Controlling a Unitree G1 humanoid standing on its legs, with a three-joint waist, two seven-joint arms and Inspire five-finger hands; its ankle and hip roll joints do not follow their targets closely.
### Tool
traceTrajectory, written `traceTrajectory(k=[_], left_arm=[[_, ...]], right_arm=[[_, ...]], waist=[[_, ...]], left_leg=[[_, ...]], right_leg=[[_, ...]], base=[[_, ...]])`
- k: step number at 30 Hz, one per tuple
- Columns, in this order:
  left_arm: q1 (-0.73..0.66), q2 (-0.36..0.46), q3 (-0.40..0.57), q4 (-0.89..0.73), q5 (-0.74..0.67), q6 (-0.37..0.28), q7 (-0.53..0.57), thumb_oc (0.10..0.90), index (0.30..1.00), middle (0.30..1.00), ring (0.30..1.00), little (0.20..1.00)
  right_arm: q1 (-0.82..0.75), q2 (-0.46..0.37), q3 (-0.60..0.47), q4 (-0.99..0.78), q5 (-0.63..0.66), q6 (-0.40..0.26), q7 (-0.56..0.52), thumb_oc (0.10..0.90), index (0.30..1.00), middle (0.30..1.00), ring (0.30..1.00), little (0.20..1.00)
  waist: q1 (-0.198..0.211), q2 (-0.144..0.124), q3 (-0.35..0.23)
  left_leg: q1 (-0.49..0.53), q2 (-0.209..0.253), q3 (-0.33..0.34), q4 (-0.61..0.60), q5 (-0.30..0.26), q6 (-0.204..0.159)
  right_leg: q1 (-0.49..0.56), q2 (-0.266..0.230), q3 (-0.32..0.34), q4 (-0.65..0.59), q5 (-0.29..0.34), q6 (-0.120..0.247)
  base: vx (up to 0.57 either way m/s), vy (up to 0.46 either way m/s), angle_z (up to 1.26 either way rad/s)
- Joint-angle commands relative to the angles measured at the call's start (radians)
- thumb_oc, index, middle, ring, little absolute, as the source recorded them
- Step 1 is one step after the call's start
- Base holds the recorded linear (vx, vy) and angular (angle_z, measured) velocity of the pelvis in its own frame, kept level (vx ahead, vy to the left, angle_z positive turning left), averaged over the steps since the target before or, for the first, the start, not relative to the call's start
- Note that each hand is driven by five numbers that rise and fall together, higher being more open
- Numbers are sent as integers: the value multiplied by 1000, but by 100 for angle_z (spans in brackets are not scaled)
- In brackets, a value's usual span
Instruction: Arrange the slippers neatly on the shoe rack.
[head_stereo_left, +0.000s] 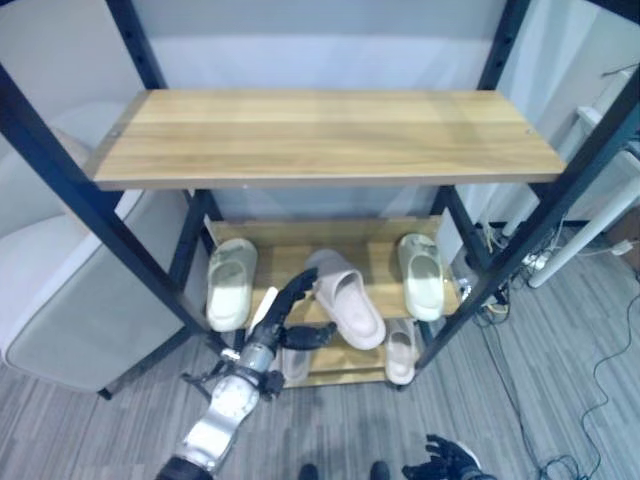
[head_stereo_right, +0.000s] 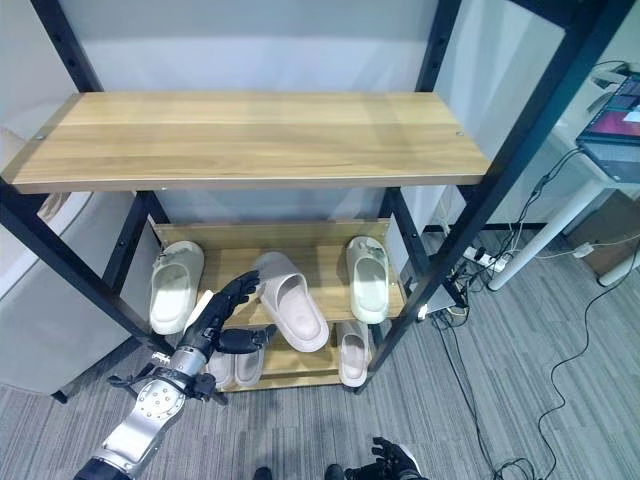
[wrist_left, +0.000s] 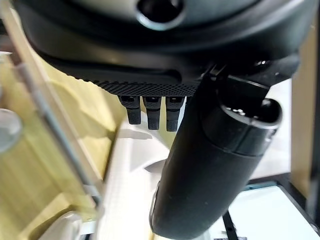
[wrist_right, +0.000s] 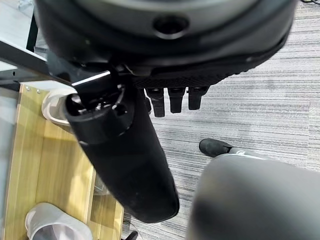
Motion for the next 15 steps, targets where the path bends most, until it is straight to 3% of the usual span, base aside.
traceTrajectory(k=[1,15], left_arm=[[-162,-21,35,-65,74,-69,67,800,900,900,900,900],[-434,-19,6,126,260,-15,229,800,900,900,900,900]], right_arm=[[24,-42,20,-9,10,-21,3,800,900,900,900,900],[47,-101,13,-64,5,-33,0,800,900,900,900,900]], waist=[[-14,7,-59],[-92,56,-40]], left_leg=[[-49,-10,-28,-8,-13,-43],[-120,8,1,-8,-7,-69]], right_leg=[[28,32,1,9,-106,34],[-51,45,13,9,-111,43]], base=[[-1,-47,8],[-21,-20,-1]])
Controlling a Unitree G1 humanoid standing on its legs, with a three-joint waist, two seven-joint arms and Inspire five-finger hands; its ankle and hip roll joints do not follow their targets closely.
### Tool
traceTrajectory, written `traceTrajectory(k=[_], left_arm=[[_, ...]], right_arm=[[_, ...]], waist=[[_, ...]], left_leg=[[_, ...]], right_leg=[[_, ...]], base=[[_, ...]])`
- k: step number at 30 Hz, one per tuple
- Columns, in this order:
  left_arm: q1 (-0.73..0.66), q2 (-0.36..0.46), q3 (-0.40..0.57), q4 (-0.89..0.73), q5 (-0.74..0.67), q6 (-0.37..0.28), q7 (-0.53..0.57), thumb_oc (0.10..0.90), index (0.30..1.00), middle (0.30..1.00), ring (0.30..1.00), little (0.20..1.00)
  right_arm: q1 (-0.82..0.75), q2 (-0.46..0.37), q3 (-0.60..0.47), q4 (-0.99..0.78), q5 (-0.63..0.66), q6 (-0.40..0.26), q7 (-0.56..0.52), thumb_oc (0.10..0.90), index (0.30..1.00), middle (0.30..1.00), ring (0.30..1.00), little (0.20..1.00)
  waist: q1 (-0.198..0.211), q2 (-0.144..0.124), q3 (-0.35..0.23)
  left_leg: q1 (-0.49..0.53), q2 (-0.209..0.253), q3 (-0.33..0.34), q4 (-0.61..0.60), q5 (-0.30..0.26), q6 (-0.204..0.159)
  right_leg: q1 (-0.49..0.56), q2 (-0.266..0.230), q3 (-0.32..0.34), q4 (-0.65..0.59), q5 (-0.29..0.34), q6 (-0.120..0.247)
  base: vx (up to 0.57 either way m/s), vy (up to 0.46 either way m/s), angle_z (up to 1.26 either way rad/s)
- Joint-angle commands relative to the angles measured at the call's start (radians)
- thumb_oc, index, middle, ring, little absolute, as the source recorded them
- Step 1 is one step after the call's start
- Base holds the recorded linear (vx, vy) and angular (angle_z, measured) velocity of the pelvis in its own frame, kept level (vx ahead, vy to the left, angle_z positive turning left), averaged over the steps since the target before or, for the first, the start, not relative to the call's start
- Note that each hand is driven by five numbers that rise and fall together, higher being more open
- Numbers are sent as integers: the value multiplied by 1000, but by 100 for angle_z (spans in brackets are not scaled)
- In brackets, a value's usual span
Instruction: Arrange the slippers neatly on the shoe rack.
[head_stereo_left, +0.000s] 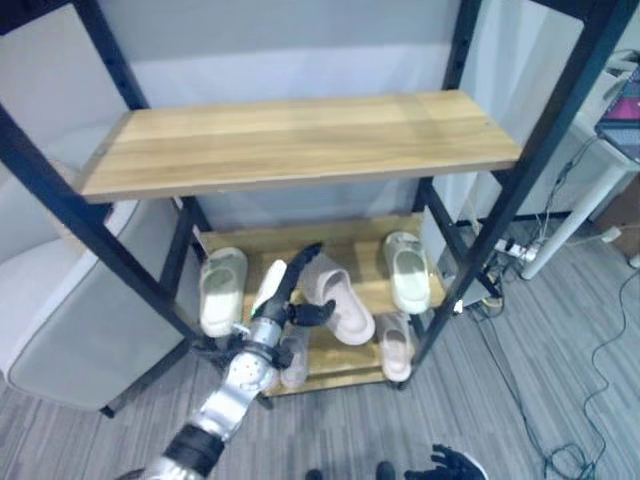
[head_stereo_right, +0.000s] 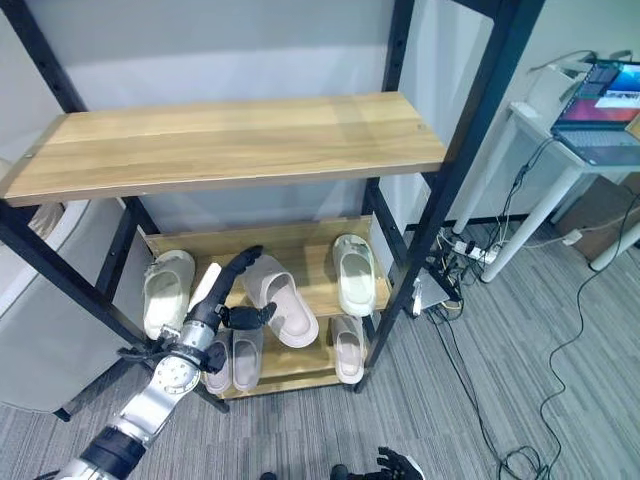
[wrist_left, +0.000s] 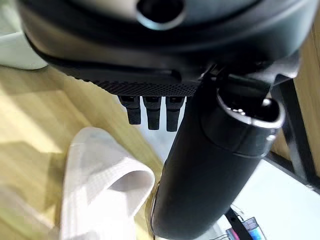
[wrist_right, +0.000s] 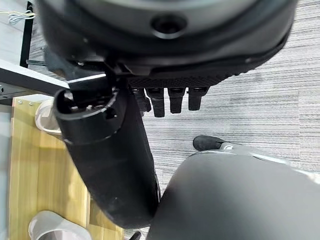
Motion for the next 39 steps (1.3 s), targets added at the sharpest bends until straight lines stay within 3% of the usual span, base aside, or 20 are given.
traceTrajectory(k=[1,8,18,19,20,21,32,39], left_arm=[[-268,-17,36,36,60,-53,105,800,900,900,900,900],[-437,28,11,173,160,9,184,800,900,900,900,900],[-527,70,-21,306,202,63,206,800,900,900,900,900],[-532,73,-26,319,212,65,205,714,771,771,771,771],[-533,79,-30,328,220,72,201,499,448,448,448,448],[-533,82,-35,341,223,74,198,400,300,300,300,300],[-449,73,-6,265,215,49,194,400,300,300,300,300],[-327,59,31,36,154,-33,151,400,300,300,300,300]], right_arm=[[10,-85,17,-35,5,-13,-4,800,900,900,900,900],[-11,-121,26,-80,15,-31,-4,800,900,900,900,900],[-40,-135,31,-110,32,-48,-9,800,900,900,900,900],[-44,-132,30,-107,36,-52,-8,800,900,900,900,900],[-47,-131,29,-104,39,-54,-8,800,900,900,900,900],[-49,-128,28,-106,42,-58,-11,800,900,900,900,900],[-39,-106,31,-99,41,-66,-15,800,900,900,900,900],[-31,-82,25,-61,33,-55,-16,800,900,900,900,900]], waist=[[-22,13,21],[-49,13,37],[-58,-10,34],[-57,-11,34],[-57,-12,34],[-54,-14,35],[-34,-12,42],[-10,-5,42]], left_leg=[[-36,6,2,-8,-35,-59],[-125,20,15,-8,-16,-64],[-231,21,20,-8,10,-65],[-237,21,20,-8,11,-64],[-239,21,21,-8,11,-64],[-243,20,21,-8,13,-64],[-204,13,29,-8,3,-62],[-152,7,31,-8,-10,-59]], right_leg=[[32,46,14,9,-128,48],[-65,58,36,9,-103,52],[-173,62,43,9,-70,55],[-178,61,43,9,-68,55],[-181,60,44,9,-67,55],[-182,60,45,9,-67,54],[-147,57,45,9,-77,50],[-91,49,36,9,-89,48]], base=[[11,-18,-11],[-76,-25,-12],[-50,-17,-4],[0,0,0],[0,0,0],[0,0,0],[2,9,1],[13,18,1]])
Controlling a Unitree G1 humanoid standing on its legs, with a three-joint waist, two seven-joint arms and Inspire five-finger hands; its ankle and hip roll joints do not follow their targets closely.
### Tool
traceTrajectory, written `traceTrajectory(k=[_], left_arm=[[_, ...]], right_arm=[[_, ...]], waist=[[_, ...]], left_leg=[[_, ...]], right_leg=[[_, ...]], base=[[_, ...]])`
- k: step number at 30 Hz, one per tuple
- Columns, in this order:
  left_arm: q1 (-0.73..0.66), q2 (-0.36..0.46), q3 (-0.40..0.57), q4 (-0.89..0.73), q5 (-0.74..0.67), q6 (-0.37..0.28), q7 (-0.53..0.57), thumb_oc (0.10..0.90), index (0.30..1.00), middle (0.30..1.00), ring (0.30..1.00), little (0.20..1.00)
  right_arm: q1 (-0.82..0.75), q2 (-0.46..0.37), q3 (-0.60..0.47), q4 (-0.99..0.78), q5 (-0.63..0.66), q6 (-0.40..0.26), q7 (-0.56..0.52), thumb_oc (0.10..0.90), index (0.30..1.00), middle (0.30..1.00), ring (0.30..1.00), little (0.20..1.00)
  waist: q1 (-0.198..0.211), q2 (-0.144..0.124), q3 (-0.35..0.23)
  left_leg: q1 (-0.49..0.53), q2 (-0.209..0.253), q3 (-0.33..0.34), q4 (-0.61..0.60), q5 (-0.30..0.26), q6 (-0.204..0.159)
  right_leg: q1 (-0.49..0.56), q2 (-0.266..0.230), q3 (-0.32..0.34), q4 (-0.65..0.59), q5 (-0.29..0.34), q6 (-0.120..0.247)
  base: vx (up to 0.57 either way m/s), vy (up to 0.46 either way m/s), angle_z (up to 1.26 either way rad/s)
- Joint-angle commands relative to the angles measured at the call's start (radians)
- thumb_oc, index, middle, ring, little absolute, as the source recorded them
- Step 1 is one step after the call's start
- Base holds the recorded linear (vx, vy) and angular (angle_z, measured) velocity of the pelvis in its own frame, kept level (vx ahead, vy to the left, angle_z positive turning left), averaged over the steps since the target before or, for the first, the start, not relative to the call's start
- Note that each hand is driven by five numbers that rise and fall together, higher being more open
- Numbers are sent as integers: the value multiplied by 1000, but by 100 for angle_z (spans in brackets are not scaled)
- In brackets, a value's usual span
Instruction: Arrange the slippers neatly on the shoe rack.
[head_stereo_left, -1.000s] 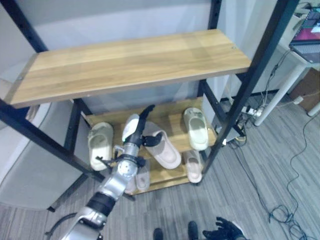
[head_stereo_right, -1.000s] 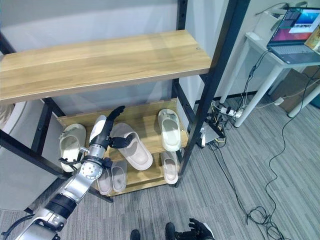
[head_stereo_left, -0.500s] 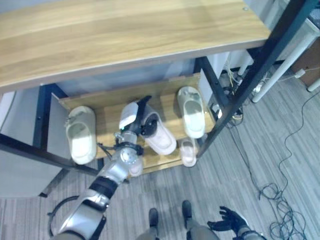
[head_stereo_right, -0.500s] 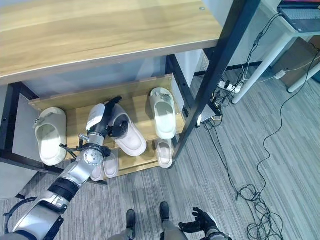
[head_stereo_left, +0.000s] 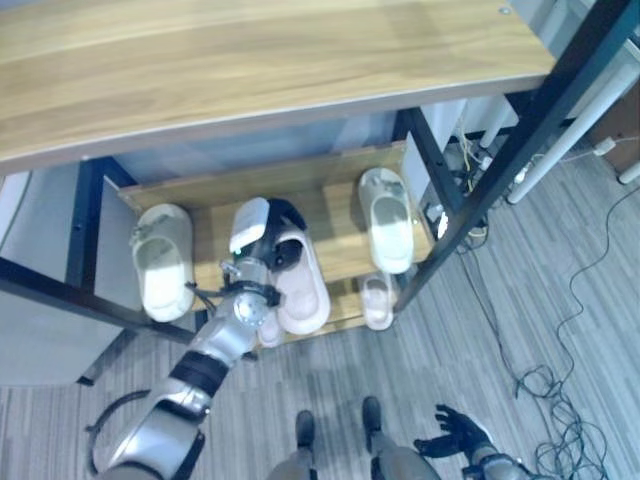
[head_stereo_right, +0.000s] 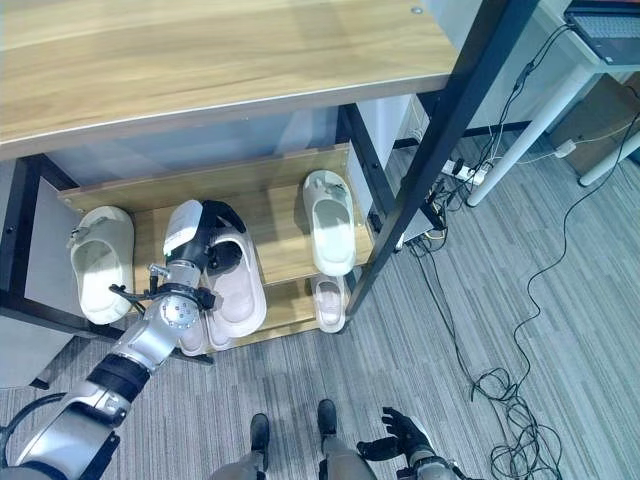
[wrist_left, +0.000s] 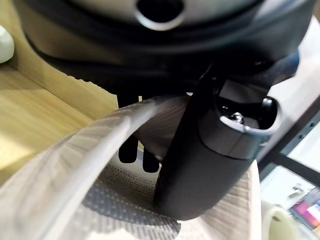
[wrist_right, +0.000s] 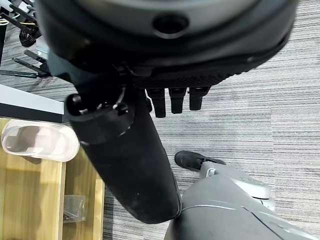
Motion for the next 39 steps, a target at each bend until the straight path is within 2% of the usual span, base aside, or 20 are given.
traceTrajectory(k=[1,6,9,10,11,14,20,21,22,23,25,27,29,31,32,33,34,36,38,39], left_arm=[[-37,11,60,-178,-43,-153,-9,400,300,300,300,300],[54,3,74,-321,-146,-195,-90,400,300,300,300,300],[165,-6,77,-445,-304,-231,-178,400,300,300,300,300],[167,-5,77,-446,-305,-230,-180,400,300,300,300,300],[231,-11,70,-484,-382,-238,-230,400,300,300,300,300],[306,-18,43,-522,-467,-232,-293,400,300,300,300,300],[370,-2,-14,-545,-529,-224,-367,400,300,300,300,300],[364,13,-58,-525,-543,-214,-385,400,300,300,300,300],[350,16,-73,-510,-542,-212,-383,400,300,300,300,300],[345,15,-73,-507,-542,-213,-382,400,300,300,300,300],[320,15,-98,-477,-534,-209,-373,400,300,300,300,300],[293,1,-113,-423,-511,-207,-353,400,300,300,300,300],[250,-6,-110,-391,-471,-200,-314,400,300,300,300,300],[203,0,-80,-399,-441,-205,-268,400,300,300,300,300],[200,0,-80,-399,-441,-205,-267,400,300,300,300,300],[150,13,-44,-422,-417,-215,-219,400,300,300,300,300],[149,13,-44,-422,-417,-215,-219,400,300,300,300,300],[74,31,-6,-431,-386,-231,-155,400,300,300,300,300],[-2,56,27,-442,-339,-232,-99,400,300,300,300,300],[-84,77,52,-441,-301,-223,-38,400,300,300,300,300]], right_arm=[[46,-5,6,9,21,-12,-10,800,900,900,900,900],[58,2,-4,35,16,1,-4,800,900,900,900,900],[62,11,-14,44,15,12,0,800,900,900,900,900],[64,11,-13,44,15,12,0,800,900,900,900,900],[69,12,-14,45,12,16,3,800,900,900,900,900],[67,17,-11,55,12,21,6,800,900,900,900,900],[53,16,-9,53,13,19,1,800,900,900,900,900],[6,3,-4,35,28,18,-10,800,900,900,900,900],[-20,-4,0,25,33,15,-16,800,900,900,900,900],[-23,-4,-1,25,33,15,-16,800,900,900,900,900],[-64,-14,2,2,50,10,-35,800,900,900,900,900],[-91,-25,3,-22,63,2,-52,800,900,900,900,900],[-122,-40,-3,-76,85,-11,-85,800,900,900,900,900],[-142,-54,-19,-145,99,-33,-113,800,900,900,900,900],[-144,-55,-19,-147,99,-32,-113,800,900,900,900,900],[-153,-70,-32,-217,107,-48,-146,800,900,900,900,900],[-153,-70,-32,-219,106,-47,-146,800,900,900,900,900],[-168,-91,-49,-304,101,-73,-174,800,900,900,900,900],[-174,-111,-69,-398,96,-94,-199,800,900,900,900,900],[-189,-129,-85,-479,94,-116,-223,800,900,900,900,900]], waist=[[20,12,-84],[32,17,-98],[48,20,-102],[47,21,-105],[55,23,-105],[63,26,-103],[71,32,-85],[72,42,-10],[74,44,32],[73,44,31],[73,44,89],[74,45,93],[74,46,110],[67,47,132],[68,47,128],[62,47,143],[62,48,138],[47,50,145],[34,52,152],[22,54,149]], left_leg=[[-8,-24,-9,-8,-30,-32],[33,-27,-15,-8,-39,-31],[57,-32,-30,-8,-31,-23],[63,-32,-31,-8,-45,-23],[70,-34,-33,-8,-34,-21],[88,-36,-43,-8,-39,-16],[98,-35,-52,-8,-39,-13],[57,-34,-54,23,-41,-9],[5,-34,-53,71,-45,-8],[-7,-35,-54,82,-49,-8],[-122,-39,-54,183,-59,-13],[-237,-48,-58,273,-79,-12],[-369,-35,-56,398,-101,-2],[-468,-28,-50,487,-125,5],[-480,-28,-49,498,-129,5],[-591,-25,-49,620,-164,12],[-600,-25,-49,626,-167,12],[-749,-23,-43,766,-202,16],[-851,-20,-49,865,-240,24],[-971,-16,-59,1012,-329,29]], right_leg=[[70,18,7,1,-133,62],[113,11,-7,1,-142,62],[137,7,-16,1,-136,59],[144,7,-16,1,-147,59],[153,6,-19,1,-141,57],[173,5,-25,1,-149,53],[186,5,-31,1,-155,52],[139,-4,-38,46,-160,48],[86,-8,-45,99,-166,43],[74,-9,-46,109,-170,43],[-32,-19,-62,206,-186,32],[-139,-24,-83,305,-222,22],[-265,-31,-86,448,-270,6],[-368,-36,-81,541,-293,1],[-380,-37,-80,551,-297,1],[-491,-45,-73,667,-329,-6],[-500,-45,-73,673,-331,-7],[-640,-49,-62,795,-351,-9],[-742,-50,-53,880,-385,-20],[-853,-51,-32,999,-458,-20]], base=[[49,33,10],[38,12,7],[20,-1,19],[-5,-7,10],[38,1,1],[0,0,0],[-34,-1,12],[-356,14,6],[-364,15,1],[-309,-6,4],[-296,-30,12],[-231,-41,14],[-189,2,1],[-138,26,-3],[-158,41,-11],[-95,29,-12],[-152,38,-10],[-121,21,-3],[-63,54,-21],[-70,57,-4]])
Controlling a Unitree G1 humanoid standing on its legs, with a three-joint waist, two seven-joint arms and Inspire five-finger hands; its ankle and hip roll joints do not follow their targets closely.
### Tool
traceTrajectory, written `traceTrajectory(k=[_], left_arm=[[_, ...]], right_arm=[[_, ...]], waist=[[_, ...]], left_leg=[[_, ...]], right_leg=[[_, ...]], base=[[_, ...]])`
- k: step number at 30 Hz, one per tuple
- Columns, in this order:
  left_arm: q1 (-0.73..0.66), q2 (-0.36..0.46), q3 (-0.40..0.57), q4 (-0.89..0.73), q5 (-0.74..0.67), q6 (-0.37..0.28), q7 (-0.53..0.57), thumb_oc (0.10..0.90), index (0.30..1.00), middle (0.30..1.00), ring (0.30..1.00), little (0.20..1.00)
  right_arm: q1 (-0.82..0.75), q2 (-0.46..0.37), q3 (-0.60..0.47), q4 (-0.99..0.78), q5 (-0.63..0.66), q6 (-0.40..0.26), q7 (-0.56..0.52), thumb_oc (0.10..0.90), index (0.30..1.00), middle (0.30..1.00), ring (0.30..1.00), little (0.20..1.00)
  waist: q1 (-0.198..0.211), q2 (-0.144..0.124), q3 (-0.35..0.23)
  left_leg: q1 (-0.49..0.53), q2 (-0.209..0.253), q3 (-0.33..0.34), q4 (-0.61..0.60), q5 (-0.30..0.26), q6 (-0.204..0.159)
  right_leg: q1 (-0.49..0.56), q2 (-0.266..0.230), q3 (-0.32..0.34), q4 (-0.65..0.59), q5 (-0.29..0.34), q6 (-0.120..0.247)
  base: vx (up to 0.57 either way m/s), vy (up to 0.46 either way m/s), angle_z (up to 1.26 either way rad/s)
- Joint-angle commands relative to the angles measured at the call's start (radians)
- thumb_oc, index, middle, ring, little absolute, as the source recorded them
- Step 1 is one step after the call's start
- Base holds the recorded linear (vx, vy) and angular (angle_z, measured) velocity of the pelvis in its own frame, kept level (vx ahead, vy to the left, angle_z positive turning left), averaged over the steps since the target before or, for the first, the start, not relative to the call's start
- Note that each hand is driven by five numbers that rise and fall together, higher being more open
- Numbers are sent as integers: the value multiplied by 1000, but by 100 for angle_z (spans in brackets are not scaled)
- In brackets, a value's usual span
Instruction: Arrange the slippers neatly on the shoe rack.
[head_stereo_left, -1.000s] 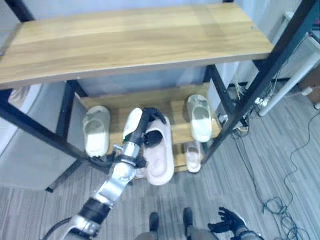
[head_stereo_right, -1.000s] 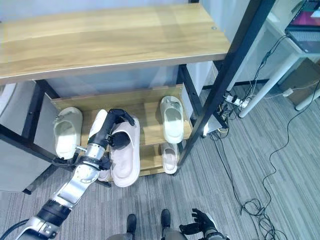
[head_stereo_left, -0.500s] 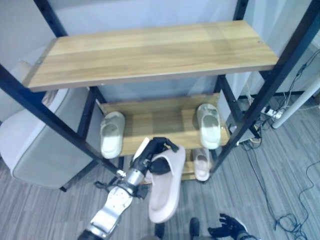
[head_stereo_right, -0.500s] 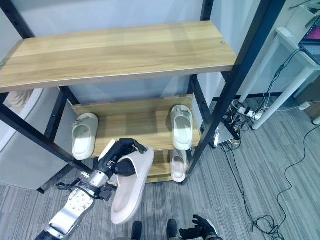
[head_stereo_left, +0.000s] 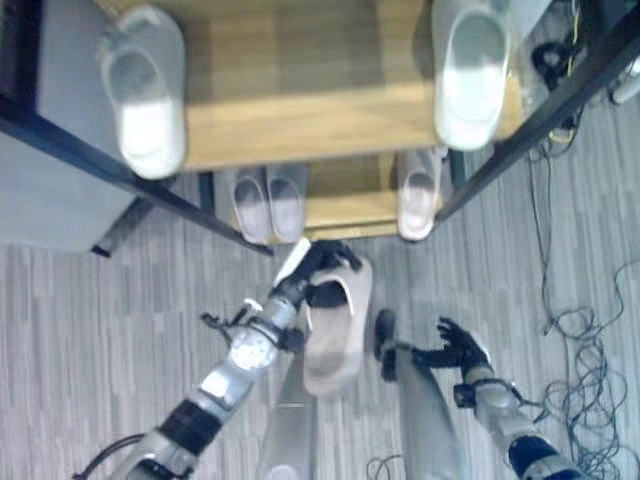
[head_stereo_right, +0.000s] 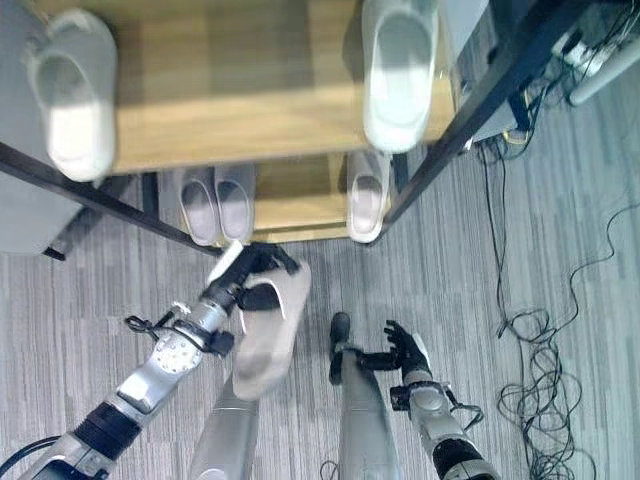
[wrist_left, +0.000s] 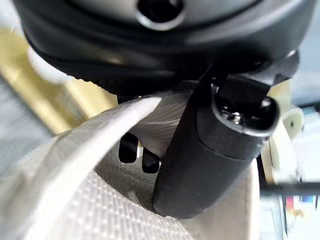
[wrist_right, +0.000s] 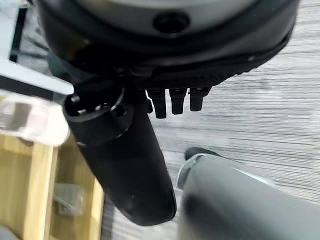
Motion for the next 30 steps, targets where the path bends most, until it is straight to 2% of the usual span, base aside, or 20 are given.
traceTrajectory(k=[1,2,3,7,8,9,11,12,13,15,20,21,24,26,30], left_arm=[[-169,14,66,-124,88,-123,140,400,300,300,300,300],[-203,27,71,-120,101,-125,167,400,300,300,300,300],[-282,57,86,-127,136,-111,223,400,300,300,300,300],[-427,120,83,-94,167,-85,306,400,300,300,300,300],[-433,121,81,-91,166,-85,308,400,300,300,300,300],[-499,165,71,-73,176,-71,349,400,300,300,300,300],[-538,189,66,-61,176,-63,367,400,300,300,300,300],[-593,210,52,-39,181,-53,388,400,300,300,300,300],[-616,224,42,-24,178,-49,397,400,300,300,300,300],[-721,265,0,30,177,-32,439,400,300,300,300,300],[-827,285,-84,153,131,-22,479,400,300,300,300,300],[-869,305,-120,203,120,-20,484,400,300,300,300,300],[-908,311,-159,255,113,-17,487,400,300,300,300,300],[-940,323,-202,303,103,-18,475,400,300,300,300,300],[-974,311,-223,377,39,-29,455,400,300,300,300,300]], right_arm=[[53,-61,-30,-137,16,-106,-59,800,900,900,900,900],[43,-66,-38,-152,19,-116,-71,800,900,900,900,900],[20,-79,-48,-211,18,-131,-89,800,900,900,900,900],[-11,-107,-64,-293,18,-149,-111,800,900,900,900,900],[-13,-106,-66,-295,18,-148,-111,800,900,900,900,900],[-28,-124,-65,-323,15,-157,-117,800,900,900,900,900],[-37,-138,-70,-346,18,-158,-119,800,900,900,900,900],[-49,-155,-77,-378,14,-157,-117,800,900,900,900,900],[-50,-165,-75,-397,21,-162,-112,800,900,900,900,900],[-68,-185,-76,-429,30,-168,-114,800,900,900,900,900],[-27,-212,-54,-524,25,-171,-106,800,900,900,900,900],[-5,-225,-49,-551,27,-172,-96,800,900,900,900,900],[12,-236,-40,-575,28,-175,-88,800,900,900,900,900],[37,-250,-24,-587,28,-173,-74,800,900,900,900,900],[45,-257,-17,-586,37,-174,-70,800,900,900,900,900]], waist=[[-41,21,-87],[-46,23,-85],[-56,25,-70],[-69,30,-36],[-68,30,-37],[-74,32,-14],[-79,30,-4],[-82,27,14],[-86,24,31],[-91,8,102],[-106,-29,103],[-116,-28,103],[-124,-23,103],[-134,-23,103],[-149,-22,103]], left_leg=[[-177,-4,16,226,-106,26],[-228,-2,1,306,-170,30],[-314,5,-9,415,-222,53],[-472,5,-7,664,-316,77],[-482,6,-8,677,-323,77],[-542,-1,-12,796,-365,84],[-580,0,-13,865,-389,88],[-611,0,-10,941,-427,91],[-612,-1,-7,980,-438,93],[-612,-2,-6,1084,-493,97],[-612,13,16,1263,-597,99],[-612,11,11,1324,-624,101],[-612,12,7,1370,-639,101],[-612,14,3,1438,-668,109],[-612,17,8,1478,-681,116]], right_leg=[[-59,-23,12,96,-148,-15],[-111,-17,30,176,-198,-3],[-197,-15,40,275,-229,-8],[-362,-1,56,516,-303,-17],[-372,-1,56,529,-310,-17],[-437,5,61,640,-336,-21],[-473,7,59,701,-352,-20],[-510,12,61,776,-381,-20],[-517,19,67,825,-384,-22],[-533,27,84,939,-423,-23],[-577,59,157,1156,-487,-19],[-577,67,171,1214,-509,-14],[-577,68,180,1254,-527,-13],[-577,78,197,1309,-544,-7],[-577,83,213,1343,-557,-2]], base=[[68,62,21],[4,76,12],[109,103,-16],[78,62,-27],[139,45,-11],[113,31,-10],[131,28,-15],[151,26,-15],[174,37,-12],[137,45,-14],[154,50,-16],[145,91,-11],[62,51,-18],[55,56,-13],[29,37,-14]])
